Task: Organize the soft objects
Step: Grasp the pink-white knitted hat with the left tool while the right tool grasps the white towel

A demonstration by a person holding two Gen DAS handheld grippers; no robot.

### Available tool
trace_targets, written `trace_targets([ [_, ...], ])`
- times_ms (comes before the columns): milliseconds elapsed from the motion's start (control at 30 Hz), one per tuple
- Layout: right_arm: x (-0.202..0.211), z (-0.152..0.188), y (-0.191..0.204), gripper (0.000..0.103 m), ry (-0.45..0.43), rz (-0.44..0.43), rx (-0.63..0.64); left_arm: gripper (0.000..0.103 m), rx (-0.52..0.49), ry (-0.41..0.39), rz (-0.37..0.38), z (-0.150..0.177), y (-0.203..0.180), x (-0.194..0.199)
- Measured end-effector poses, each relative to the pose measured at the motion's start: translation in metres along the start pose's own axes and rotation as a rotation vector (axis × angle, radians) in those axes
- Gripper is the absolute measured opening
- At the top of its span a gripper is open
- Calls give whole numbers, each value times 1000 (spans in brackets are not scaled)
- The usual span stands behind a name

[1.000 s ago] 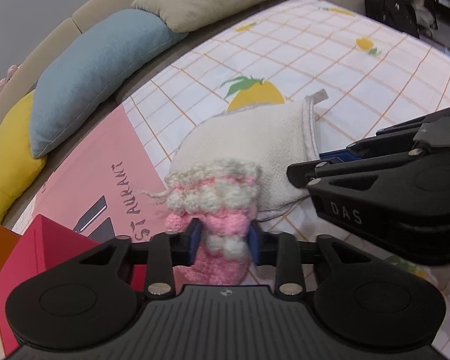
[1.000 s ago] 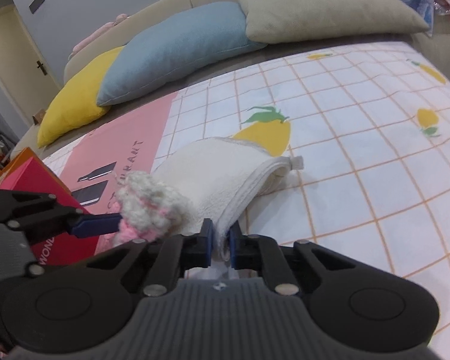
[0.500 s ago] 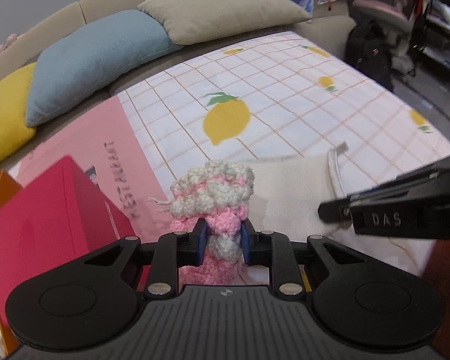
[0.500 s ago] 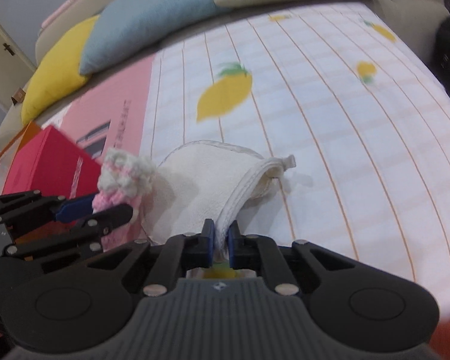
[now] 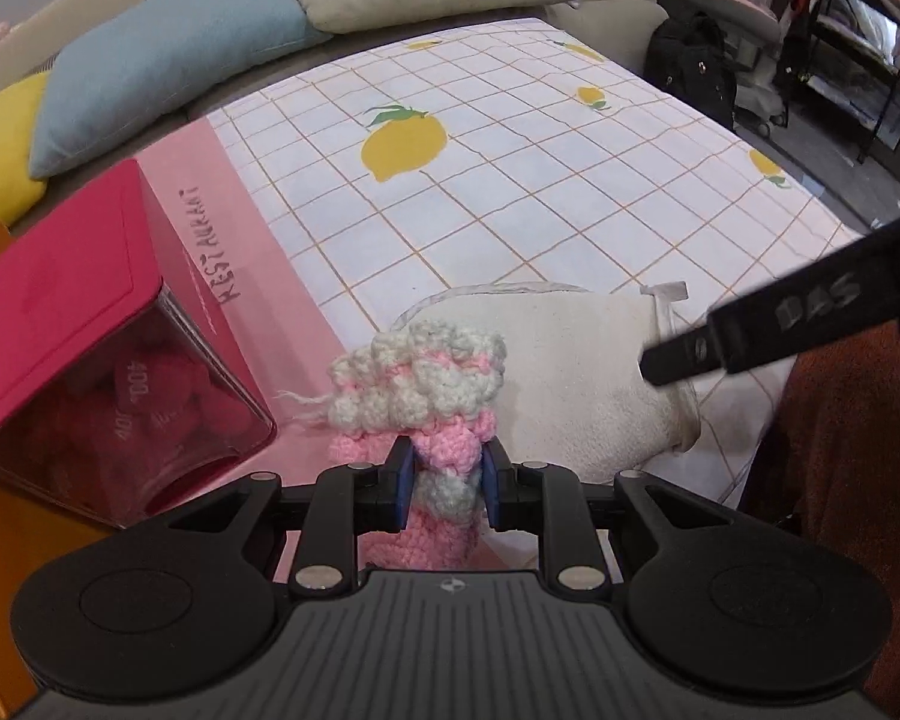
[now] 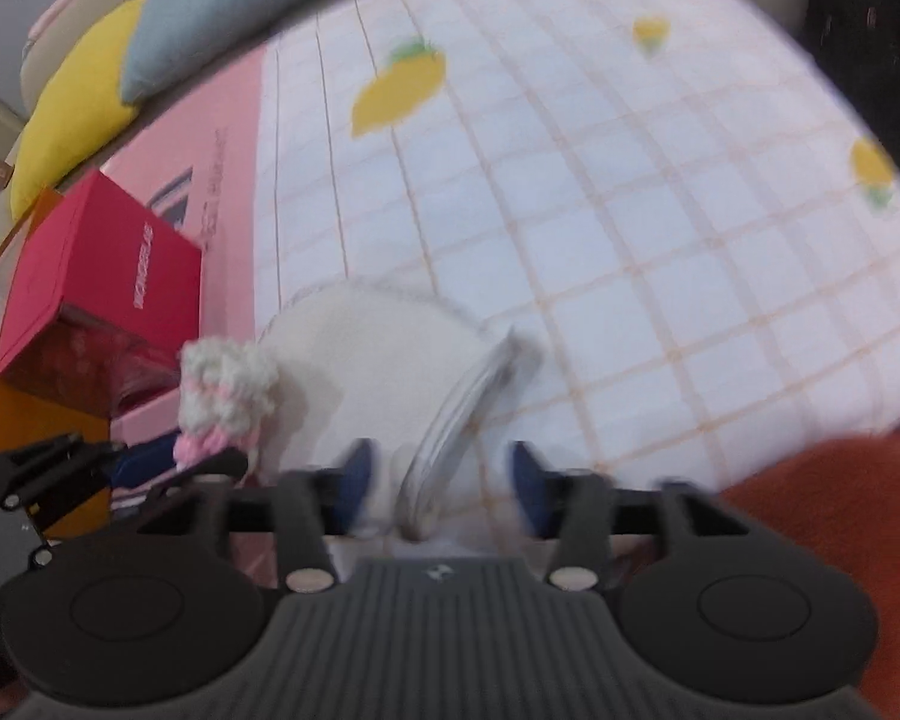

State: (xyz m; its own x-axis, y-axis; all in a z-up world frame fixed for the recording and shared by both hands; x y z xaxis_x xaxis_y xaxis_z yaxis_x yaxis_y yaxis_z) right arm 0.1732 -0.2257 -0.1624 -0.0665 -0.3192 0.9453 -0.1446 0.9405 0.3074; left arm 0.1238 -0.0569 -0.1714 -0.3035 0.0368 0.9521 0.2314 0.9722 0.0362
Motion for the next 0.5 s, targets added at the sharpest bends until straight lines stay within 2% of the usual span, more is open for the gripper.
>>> trace_targets([
  [33,5,-2,2,76,-28,7,25,26,8,-1,6,0,1,-1],
  [67,8,-4,5,80,-63,13,54,26,14,-2,9,0,2,-1],
  [100,8,-8,8,81,-91,20,85,26,19,-2,11,0,2,-2],
  [233,-13,-23,24,81,-115,58,196,26,31,-1,18,0,2,-2],
  [333,-33,-31,30,80,-108,116,254,26,57,-3,38,1,6,-2],
  [500,-49,-34,25,79,-52,84,250,26,70,-5,55,1,8,-5],
])
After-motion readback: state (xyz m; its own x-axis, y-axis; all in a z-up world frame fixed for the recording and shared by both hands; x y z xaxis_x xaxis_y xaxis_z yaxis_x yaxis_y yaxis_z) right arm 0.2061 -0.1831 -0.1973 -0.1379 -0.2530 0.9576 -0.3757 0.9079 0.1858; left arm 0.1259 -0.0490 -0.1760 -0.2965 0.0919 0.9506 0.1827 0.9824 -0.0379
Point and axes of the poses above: each gripper's, at about its wrist camera, not at the fingertips, and x roughly against the way its jaws point, y to its left, z to its underside, the point moved 3 cm from there along -x, roughly the way its jaws point, and after that the axes turned 13 degrees about y, right-handed, at the moved point
